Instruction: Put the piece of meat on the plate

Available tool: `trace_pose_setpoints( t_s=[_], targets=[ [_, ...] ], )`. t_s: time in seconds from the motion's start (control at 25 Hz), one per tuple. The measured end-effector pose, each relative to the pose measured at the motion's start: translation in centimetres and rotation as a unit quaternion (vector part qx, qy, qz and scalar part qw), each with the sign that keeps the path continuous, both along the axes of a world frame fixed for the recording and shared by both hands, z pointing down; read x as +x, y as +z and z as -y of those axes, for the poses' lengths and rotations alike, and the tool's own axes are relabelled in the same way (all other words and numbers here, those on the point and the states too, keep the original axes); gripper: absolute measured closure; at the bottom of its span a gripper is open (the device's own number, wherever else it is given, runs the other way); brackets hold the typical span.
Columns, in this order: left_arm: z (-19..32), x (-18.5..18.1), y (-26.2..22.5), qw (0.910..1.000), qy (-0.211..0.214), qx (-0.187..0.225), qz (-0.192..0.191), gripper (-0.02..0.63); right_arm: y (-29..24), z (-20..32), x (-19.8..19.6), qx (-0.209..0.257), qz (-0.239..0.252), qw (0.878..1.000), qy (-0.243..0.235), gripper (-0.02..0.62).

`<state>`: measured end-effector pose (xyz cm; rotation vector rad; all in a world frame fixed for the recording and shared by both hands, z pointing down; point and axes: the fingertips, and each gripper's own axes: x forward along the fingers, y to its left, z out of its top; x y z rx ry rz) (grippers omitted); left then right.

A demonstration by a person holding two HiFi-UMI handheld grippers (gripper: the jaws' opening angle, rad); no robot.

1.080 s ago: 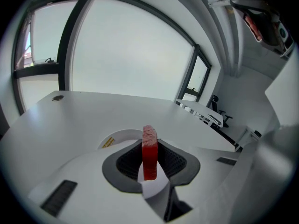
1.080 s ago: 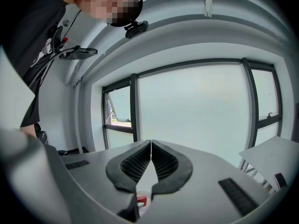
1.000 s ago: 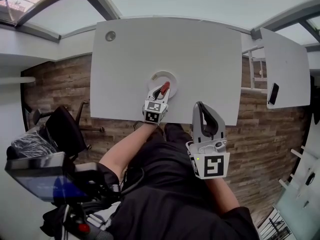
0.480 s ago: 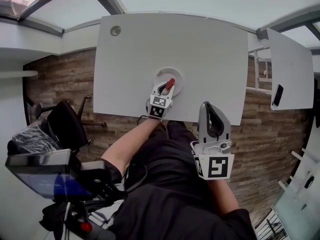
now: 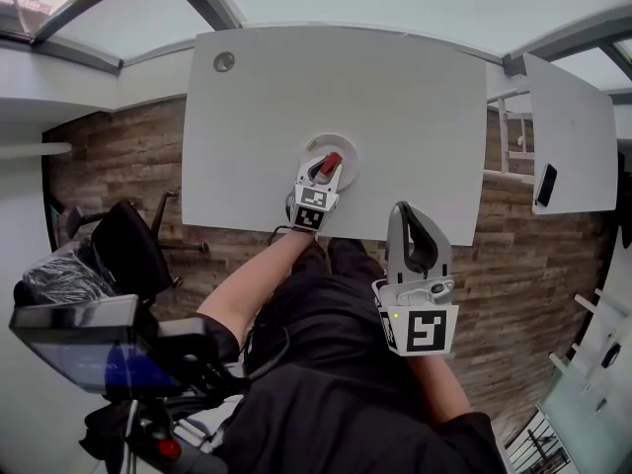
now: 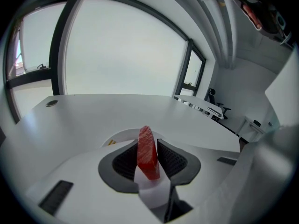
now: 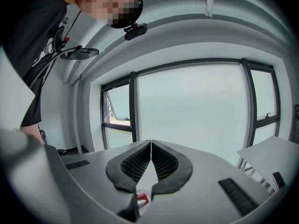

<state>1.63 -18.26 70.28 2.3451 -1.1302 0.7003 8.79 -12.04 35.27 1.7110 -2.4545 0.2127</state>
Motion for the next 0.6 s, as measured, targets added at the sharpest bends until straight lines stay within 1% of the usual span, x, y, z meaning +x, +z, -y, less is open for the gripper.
trace_pose_setpoints(
  t_s=[0.08, 0.2, 0.32, 0.48, 0.6],
  targets=[
    [0.1, -0.2, 0.0, 1.0, 0.002, 0.0, 0.007, 0.506, 0.1, -0.1, 0.0, -0.002, 0.0, 1.0, 0.002, 0.588],
    [0.2, -0.5, 0.5, 0.9999, -0.002, 0.003, 0.016, 0.48, 0.2, 0.0, -0.1, -0.004, 0.0, 1.0, 0.001, 0.588],
    [0.4, -0.9, 1.0, 0.9998, -0.009, 0.004, 0.017, 0.457, 0.2, 0.1, -0.4, -0.002, -0.003, 1.0, -0.005, 0.588],
    [0.4, -1.2, 1.0, 0.9998, -0.007, -0.001, 0.019, 0.434, 0.3, 0.0, -0.7, -0.002, -0.001, 1.0, -0.009, 0.588],
    [0.2, -0.8, 1.4, 0.9999, -0.005, -0.007, 0.011, 0.411, 0.3, -0.1, -0.5, -0.007, 0.005, 1.0, -0.009, 0.588]
  ],
)
